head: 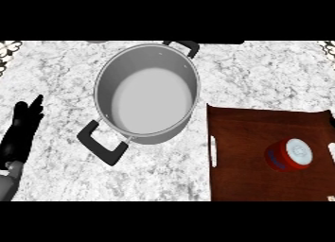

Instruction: Pick the can from the tray and place it in the pot

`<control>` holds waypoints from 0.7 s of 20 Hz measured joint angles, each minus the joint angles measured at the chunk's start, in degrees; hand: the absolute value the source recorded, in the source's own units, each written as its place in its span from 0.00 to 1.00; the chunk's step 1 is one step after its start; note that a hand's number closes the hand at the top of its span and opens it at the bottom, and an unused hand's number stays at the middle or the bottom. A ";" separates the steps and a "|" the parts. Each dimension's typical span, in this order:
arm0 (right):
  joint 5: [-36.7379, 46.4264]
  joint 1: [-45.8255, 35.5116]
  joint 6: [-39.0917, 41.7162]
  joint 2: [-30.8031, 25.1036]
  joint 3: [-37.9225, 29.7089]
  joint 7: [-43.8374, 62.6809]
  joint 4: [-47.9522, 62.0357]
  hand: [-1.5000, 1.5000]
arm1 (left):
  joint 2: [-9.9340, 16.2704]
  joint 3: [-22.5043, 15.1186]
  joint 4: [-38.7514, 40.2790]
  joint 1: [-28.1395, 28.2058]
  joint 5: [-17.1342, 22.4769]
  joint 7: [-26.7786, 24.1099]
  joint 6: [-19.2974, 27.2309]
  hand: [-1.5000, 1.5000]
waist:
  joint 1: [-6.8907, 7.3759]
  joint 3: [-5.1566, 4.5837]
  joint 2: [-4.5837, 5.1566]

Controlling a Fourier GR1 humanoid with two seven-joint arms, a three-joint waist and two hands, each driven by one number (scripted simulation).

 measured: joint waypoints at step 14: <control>-8.18 -7.63 5.98 1.92 2.54 6.51 3.68 0.00 | -1.82 0.88 -1.36 0.44 -2.35 1.79 0.02 0.50 | 0.12 0.22 -0.07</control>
